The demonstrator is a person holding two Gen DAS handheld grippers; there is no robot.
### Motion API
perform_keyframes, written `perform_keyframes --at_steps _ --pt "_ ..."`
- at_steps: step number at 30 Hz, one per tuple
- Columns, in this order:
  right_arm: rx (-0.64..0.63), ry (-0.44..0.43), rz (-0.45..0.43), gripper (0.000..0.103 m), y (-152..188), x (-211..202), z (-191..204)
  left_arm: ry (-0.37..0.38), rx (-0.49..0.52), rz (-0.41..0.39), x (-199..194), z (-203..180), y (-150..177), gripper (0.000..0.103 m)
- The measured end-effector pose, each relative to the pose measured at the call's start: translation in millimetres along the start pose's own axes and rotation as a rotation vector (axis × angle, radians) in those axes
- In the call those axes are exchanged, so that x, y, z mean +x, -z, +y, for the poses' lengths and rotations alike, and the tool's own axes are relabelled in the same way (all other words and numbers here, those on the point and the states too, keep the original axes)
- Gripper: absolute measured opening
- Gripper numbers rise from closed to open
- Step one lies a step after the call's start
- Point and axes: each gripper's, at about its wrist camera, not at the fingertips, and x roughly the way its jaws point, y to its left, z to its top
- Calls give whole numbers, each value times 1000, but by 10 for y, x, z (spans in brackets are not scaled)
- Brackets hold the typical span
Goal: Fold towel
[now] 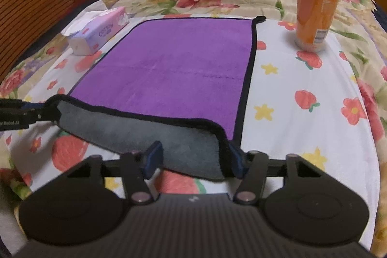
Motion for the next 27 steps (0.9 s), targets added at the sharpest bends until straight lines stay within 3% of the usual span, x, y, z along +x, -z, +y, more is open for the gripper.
perform_keyframes --at_steps 3,5,8,12,14,27 --pt "1 12 6 44 -5 16 -29 -5 -4 2 4 7 3 30" --pt "0 21 12 33 2 25 -33 -6 -6 2 1 6 7 27" --pt "-6 29 15 25 10 28 -36 -6 -6 1 0 5 8 19" --pt "-30 36 11 20 23 27 -13 7 -5 -13 -21 8 6 12" --pt "-36 44 4 6 20 20 -12 9 4 -26 -44 -13 -3 10" --pt "-16 43 -111 4 -91 -119 -90 45 0 -126 -241 -62 -127 8"
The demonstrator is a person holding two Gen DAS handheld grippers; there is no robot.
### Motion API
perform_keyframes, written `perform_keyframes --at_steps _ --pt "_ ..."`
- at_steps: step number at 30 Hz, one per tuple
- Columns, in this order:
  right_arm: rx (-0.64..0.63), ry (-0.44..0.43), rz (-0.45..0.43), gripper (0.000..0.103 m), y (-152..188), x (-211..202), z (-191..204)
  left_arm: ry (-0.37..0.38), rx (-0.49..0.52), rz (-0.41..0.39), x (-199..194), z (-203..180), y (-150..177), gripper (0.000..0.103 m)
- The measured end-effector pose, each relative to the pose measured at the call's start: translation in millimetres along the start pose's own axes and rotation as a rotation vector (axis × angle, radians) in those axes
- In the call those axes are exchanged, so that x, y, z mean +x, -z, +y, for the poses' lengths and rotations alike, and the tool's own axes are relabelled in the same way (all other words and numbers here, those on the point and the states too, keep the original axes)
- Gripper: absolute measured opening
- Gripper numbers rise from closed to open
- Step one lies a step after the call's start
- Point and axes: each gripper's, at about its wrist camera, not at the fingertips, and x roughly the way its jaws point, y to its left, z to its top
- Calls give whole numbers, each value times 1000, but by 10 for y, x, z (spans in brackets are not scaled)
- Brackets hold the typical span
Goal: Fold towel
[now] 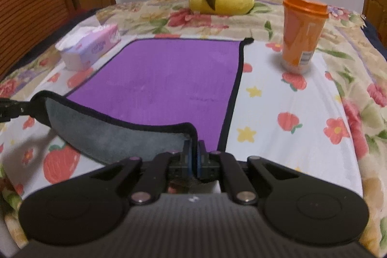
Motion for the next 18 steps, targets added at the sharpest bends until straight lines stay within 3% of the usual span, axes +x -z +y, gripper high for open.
perform_keyframes --at_steps 18 --pt "-15 -10 -124 4 -172 -33 -64 -3 21 -91 60 -11 -252 8"
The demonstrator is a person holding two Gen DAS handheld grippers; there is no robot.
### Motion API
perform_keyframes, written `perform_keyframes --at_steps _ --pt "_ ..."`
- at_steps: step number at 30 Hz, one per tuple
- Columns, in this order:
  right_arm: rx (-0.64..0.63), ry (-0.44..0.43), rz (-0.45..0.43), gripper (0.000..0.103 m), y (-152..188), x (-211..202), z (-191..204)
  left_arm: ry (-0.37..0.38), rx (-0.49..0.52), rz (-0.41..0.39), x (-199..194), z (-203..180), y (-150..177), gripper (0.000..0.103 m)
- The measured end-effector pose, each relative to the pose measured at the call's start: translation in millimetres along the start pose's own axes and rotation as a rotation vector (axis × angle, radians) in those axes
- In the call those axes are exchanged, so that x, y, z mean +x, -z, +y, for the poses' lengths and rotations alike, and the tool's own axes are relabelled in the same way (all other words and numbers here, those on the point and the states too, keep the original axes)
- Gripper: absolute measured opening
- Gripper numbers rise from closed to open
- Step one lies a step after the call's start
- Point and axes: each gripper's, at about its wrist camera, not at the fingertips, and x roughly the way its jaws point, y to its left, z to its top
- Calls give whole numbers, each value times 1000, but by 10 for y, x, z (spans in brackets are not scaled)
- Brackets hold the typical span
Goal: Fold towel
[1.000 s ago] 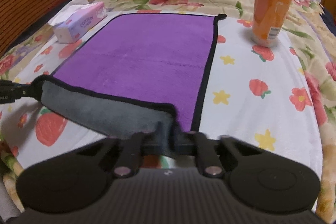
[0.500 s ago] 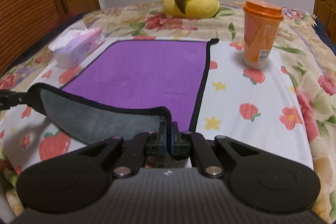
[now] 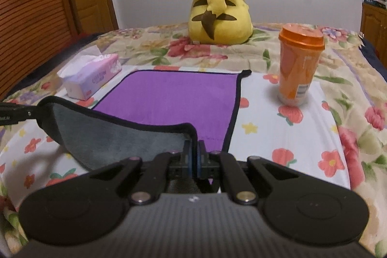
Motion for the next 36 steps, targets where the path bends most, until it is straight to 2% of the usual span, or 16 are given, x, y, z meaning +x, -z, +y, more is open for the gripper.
perform_keyframes --at_steps 19,29,36 --pt "-31 -12 -52 4 -60 25 33 9 24 -33 144 20 -97 8" --pt "-51 -2 -64 4 -75 134 -23 10 52 -70 158 -12 -175 8" --pt "-59 8 -68 4 -89 230 -73 -3 66 -65 272 5 -205 8"
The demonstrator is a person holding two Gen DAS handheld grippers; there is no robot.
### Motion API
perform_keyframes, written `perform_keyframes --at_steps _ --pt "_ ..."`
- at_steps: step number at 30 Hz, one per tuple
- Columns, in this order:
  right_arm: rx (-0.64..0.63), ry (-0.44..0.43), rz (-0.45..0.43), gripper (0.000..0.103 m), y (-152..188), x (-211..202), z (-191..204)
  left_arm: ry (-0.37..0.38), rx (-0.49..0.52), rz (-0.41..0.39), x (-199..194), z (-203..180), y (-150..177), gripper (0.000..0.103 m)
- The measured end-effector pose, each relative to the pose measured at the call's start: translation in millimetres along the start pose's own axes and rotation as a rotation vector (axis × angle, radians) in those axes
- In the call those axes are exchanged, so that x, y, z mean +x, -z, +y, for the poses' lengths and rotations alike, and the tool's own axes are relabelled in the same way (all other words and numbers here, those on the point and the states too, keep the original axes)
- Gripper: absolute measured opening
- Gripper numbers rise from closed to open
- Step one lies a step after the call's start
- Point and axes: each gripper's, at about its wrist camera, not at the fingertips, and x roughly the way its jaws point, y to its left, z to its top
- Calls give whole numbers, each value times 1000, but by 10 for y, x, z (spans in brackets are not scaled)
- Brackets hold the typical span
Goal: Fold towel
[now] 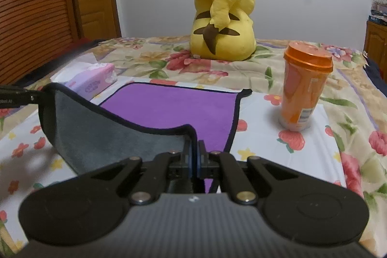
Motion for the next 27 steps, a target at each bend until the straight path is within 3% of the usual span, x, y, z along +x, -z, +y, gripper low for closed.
perform_keyframes --at_steps 27 --pt "-65 6 -43 4 -278 395 -134 2 20 7 510 212 -248 8"
